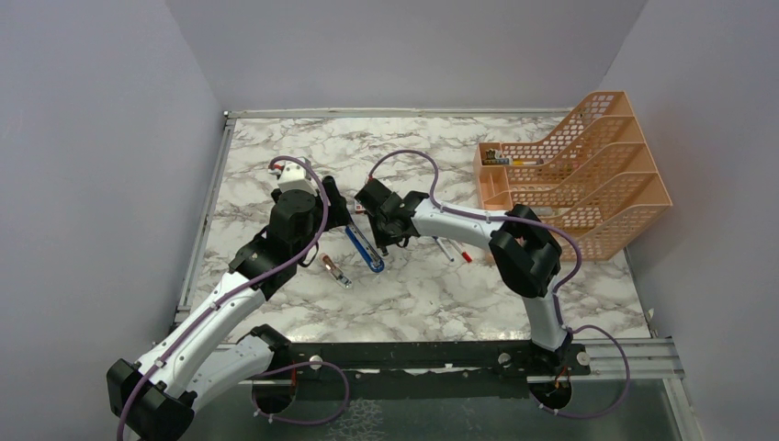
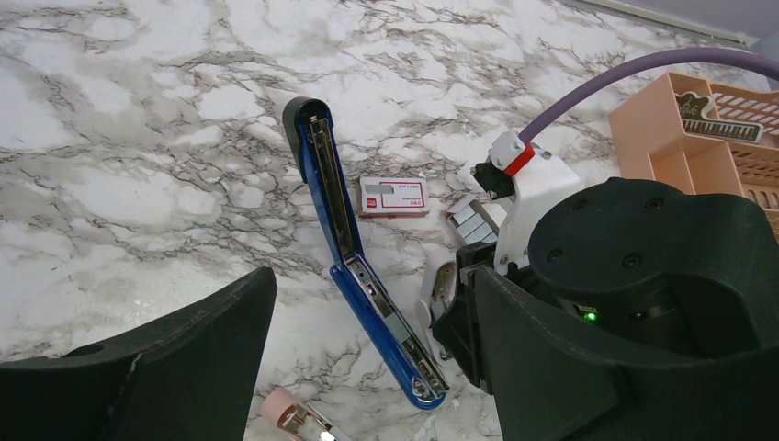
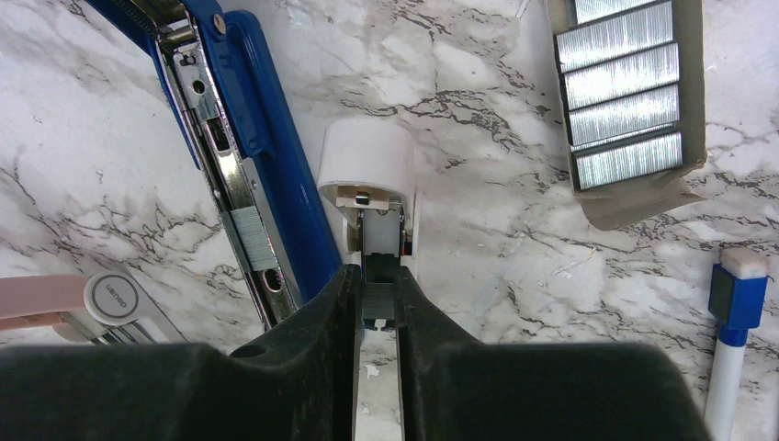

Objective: Load the staples into the stapler

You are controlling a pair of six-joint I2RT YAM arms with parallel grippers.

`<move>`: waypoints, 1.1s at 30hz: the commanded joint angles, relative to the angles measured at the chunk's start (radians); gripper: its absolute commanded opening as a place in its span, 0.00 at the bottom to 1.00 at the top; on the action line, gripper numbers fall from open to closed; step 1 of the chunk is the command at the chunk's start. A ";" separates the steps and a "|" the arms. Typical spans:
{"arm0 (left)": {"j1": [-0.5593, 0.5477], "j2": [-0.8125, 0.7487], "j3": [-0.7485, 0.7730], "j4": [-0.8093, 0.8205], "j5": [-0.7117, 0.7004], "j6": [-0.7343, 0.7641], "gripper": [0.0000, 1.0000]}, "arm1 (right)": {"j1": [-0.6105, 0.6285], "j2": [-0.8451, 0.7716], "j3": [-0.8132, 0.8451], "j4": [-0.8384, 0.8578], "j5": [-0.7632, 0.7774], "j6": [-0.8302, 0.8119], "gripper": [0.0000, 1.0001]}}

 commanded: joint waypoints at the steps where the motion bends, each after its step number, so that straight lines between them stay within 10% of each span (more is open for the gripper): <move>1: 0.005 -0.017 -0.013 -0.009 -0.024 -0.005 0.80 | 0.002 0.014 0.023 -0.046 0.001 0.007 0.22; 33: 0.005 -0.024 -0.016 -0.018 -0.035 -0.024 0.80 | -0.012 -0.227 -0.063 0.171 -0.070 -0.062 0.59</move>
